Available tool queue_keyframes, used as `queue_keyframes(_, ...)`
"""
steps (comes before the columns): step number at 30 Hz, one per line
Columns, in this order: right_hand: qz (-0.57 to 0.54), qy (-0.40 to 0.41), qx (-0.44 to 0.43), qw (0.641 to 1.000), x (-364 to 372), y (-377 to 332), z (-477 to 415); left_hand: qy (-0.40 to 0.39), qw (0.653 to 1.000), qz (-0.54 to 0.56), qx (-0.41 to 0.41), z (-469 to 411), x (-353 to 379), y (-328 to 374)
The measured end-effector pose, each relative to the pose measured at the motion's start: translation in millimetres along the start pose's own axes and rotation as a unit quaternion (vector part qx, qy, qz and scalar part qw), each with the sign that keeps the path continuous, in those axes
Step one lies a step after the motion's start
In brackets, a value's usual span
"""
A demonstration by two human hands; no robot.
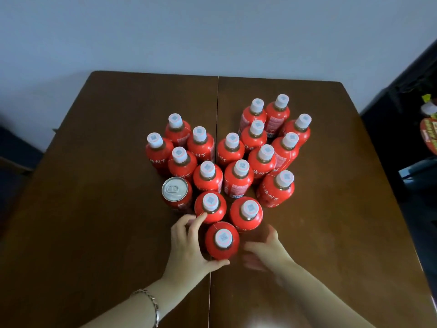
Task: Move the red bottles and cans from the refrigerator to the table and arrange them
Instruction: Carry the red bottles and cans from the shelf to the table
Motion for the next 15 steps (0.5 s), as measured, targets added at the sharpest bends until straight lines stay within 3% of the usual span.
queue_keyframes(2, -0.109, -0.072, 0.042, 0.991, 16.4, -6.4, 9.3, -0.052, 0.982, 0.105, -0.148, 8.1, 4.8, -7.0)
queue_keyframes(4, -0.157, -0.079, 0.031, 0.984, 23.5, -15.7, 10.6, -0.124, 0.937, 0.223, -0.239, 12.7, 16.5, -9.2)
queue_keyframes(6, -0.176, -0.059, 0.011, 0.983, 22.0, -23.2, 7.7, -0.139, 0.925, 0.261, -0.239, 8.8, 23.1, -5.5)
queue_keyframes(9, -0.174, -0.032, -0.018, 0.984, 10.9, -33.7, -2.7, -0.097, 0.923, 0.265, -0.260, -2.3, 27.1, 5.6)
queue_keyframes(15, -0.190, 0.015, -0.043, 0.981, -4.1, -41.5, -23.4, -0.052, 0.912, 0.227, -0.338, -25.1, 36.1, 20.7)
Point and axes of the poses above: each hand's wrist, its own z-axis away from the middle knuckle, its own x-axis out of the palm, y = z × x, the point moved 6 cm from there along -z, towards the middle knuckle, and after that the axes turned 6 degrees about -x, right-handed, at the moved point
